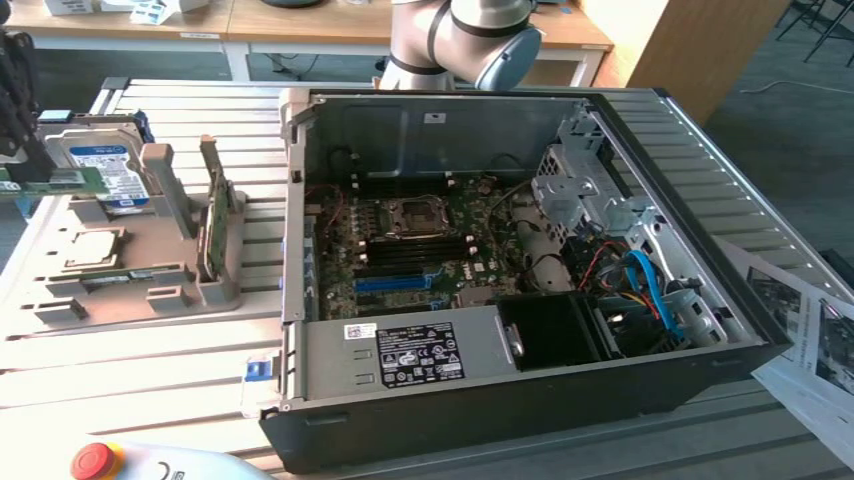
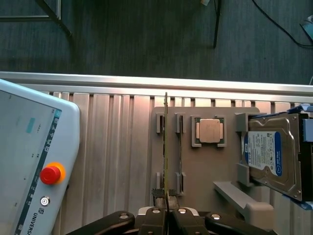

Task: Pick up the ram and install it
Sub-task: 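Pick up the ram and move it above insertion slot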

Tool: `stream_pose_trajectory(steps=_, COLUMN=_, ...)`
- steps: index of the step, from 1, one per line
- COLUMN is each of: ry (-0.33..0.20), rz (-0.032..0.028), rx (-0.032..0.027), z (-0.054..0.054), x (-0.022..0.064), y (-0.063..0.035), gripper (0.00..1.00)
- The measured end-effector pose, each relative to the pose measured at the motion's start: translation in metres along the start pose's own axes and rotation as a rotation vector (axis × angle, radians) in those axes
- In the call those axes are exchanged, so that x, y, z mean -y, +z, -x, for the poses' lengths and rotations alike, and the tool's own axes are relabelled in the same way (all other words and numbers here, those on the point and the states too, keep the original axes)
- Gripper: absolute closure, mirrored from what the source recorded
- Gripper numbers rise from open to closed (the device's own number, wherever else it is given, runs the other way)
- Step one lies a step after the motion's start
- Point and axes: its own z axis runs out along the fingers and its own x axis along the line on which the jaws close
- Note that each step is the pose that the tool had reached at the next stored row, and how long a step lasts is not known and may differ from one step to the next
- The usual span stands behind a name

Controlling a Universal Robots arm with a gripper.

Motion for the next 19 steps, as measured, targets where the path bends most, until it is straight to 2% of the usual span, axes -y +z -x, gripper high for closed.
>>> stream_pose_trajectory(steps=12, ry=0.0, rz=-0.0001, rx=0.0, z=-0.0001, x=-0.0006, y=-0.0094, gripper=0.88)
stream_pose_trajectory(steps=19, ry=0.0, rz=0.0, rx=-0.0002, z=-0.0002, x=-0.0004, y=-0.0096, gripper=0.88)
